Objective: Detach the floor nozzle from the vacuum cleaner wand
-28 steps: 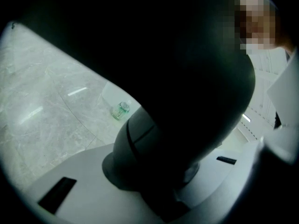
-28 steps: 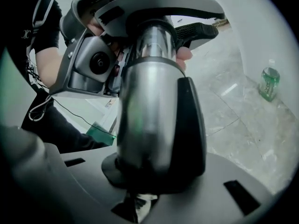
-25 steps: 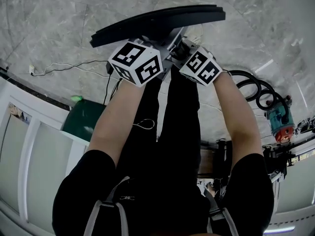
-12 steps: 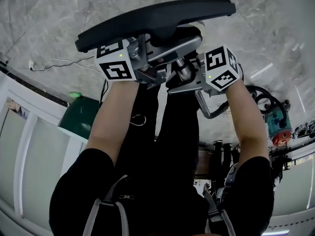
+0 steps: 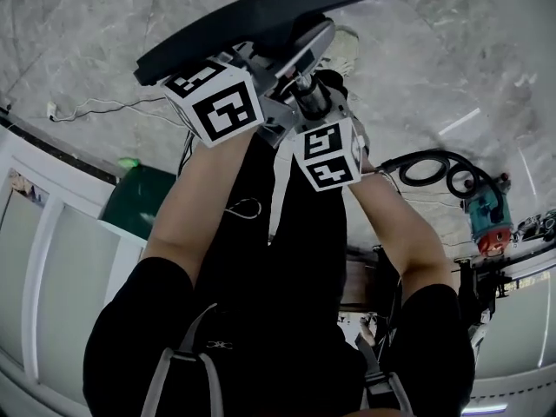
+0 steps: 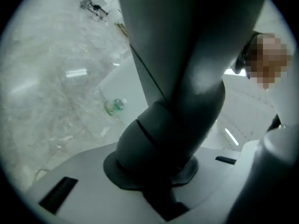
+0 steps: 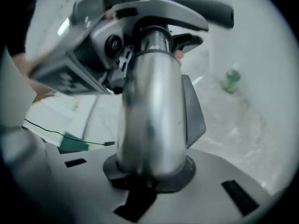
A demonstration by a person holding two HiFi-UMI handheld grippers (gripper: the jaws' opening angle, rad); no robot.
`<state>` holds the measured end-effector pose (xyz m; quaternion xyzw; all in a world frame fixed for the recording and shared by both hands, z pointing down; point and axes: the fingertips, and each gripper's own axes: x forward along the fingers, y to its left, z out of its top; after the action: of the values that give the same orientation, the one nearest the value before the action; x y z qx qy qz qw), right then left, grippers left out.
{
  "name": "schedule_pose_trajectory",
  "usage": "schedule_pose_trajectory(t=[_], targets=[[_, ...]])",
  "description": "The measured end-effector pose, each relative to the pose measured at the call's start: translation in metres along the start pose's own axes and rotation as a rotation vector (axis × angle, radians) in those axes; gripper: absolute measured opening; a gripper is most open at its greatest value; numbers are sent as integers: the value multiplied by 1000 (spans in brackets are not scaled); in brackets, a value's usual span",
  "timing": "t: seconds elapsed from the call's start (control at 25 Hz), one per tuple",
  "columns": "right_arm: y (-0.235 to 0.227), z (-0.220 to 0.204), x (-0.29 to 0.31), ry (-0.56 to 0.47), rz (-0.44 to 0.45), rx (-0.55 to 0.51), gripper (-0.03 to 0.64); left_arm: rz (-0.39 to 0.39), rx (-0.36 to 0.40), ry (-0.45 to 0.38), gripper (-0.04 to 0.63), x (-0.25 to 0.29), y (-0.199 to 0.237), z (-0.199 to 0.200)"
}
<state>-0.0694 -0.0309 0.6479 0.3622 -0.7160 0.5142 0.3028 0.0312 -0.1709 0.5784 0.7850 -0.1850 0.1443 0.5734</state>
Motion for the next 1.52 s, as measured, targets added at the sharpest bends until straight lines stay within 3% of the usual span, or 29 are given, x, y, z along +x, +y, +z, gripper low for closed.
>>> schedule_pose_trajectory(t=[0.04,0.08,0.12,0.2,0.28,0.4,0.44,0.48,0.52,0.56,0.68,0.72,0.76,0.96,1.0,1.04,1.08,1.12,1.2,1.28,1.4,1.52], targets=[[-8,0,4,-6,-94,-14,65,42,10,-3,72,0,6,1],[-10,0,7,-14,-113,-23,61,58,16,-3,72,-1,10,2],[-5,0,8,-24,-62,-28,60,56,19,-1,72,-2,12,0],[19,-6,9,-32,208,-27,58,51,19,4,73,-9,16,-3],[50,-15,1,-7,575,-11,58,43,9,-10,75,-18,19,-6],[84,-20,-37,53,1083,51,58,-41,-35,-46,80,-26,8,-8],[89,-19,-48,64,1171,65,58,-71,-43,-53,84,-29,4,-7],[90,-18,-50,68,1182,61,58,-92,-44,-56,84,-31,2,-7],[85,-18,-42,64,1101,37,58,-100,-35,-53,84,-33,3,-7],[75,-18,-25,53,930,-9,55,-97,-17,-47,84,-33,7,-7],[20,-13,23,-10,225,-174,54,-80,58,-61,89,-37,15,-5],[5,-9,29,-29,54,-203,54,-72,73,-75,89,-37,16,-3],[-6,-6,30,-43,-64,-213,54,-62,83,-82,89,-36,16,-2],[-38,-5,18,-87,-422,-200,55,15,138,-63,101,-27,11,-3],[-44,-3,17,-98,-487,-193,55,48,151,-52,103,-27,13,-2],[-42,-1,19,-114,-498,-183,55,85,162,-37,104,-28,16,-2],[-32,0,24,-133,-432,-171,54,117,171,-17,104,-31,20,-2],[-15,-2,30,-144,-295,-158,55,137,177,2,106,-35,24,-3],[27,-9,37,-124,64,-140,55,127,188,17,109,-47,27,-4],[57,-18,29,-74,360,-120,55,96,184,18,109,-53,24,-6],[86,-34,1,-19,724,-35,55,38,168,54,109,-47,13,-18],[104,-38,-37,6,1053,54,55,-73,131,73,110,-41,-6,-22]])
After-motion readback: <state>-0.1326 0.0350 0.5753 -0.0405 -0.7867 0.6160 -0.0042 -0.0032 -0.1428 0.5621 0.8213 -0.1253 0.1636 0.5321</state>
